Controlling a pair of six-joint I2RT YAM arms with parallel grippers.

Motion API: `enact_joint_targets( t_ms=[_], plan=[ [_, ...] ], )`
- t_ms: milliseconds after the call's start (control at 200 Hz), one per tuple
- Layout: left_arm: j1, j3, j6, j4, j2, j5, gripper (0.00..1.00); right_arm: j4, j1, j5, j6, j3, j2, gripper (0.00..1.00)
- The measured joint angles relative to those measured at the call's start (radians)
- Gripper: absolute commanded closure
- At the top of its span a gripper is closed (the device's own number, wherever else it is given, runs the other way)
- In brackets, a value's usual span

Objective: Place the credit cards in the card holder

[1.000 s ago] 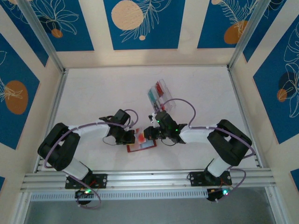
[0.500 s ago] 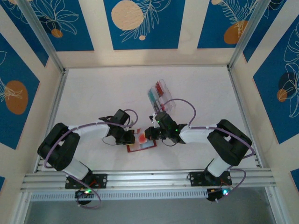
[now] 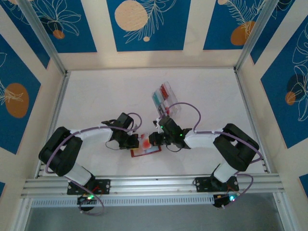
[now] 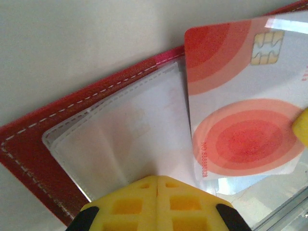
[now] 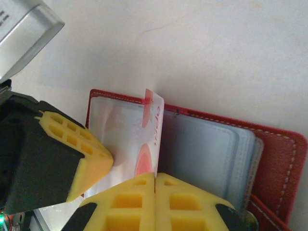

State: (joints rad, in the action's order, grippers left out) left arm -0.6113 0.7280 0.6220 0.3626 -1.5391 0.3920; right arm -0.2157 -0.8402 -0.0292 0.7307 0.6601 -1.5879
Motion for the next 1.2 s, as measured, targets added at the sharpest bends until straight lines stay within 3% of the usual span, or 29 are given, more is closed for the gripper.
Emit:
enact_joint_targets(
  t_ms=[415,1200],
  plan=[
    [0.001,-0.004,0.000,-0.007,0.000,0.004,0.99,0.048,-0.016,-0.009,0.023,-0.001,0.012,1.00],
    [0.005,-0.015,0.004,-0.013,0.006,0.019,0.99,0.273,0.050,-0.201,-0.016,0.141,-0.084,1.00]
  ],
)
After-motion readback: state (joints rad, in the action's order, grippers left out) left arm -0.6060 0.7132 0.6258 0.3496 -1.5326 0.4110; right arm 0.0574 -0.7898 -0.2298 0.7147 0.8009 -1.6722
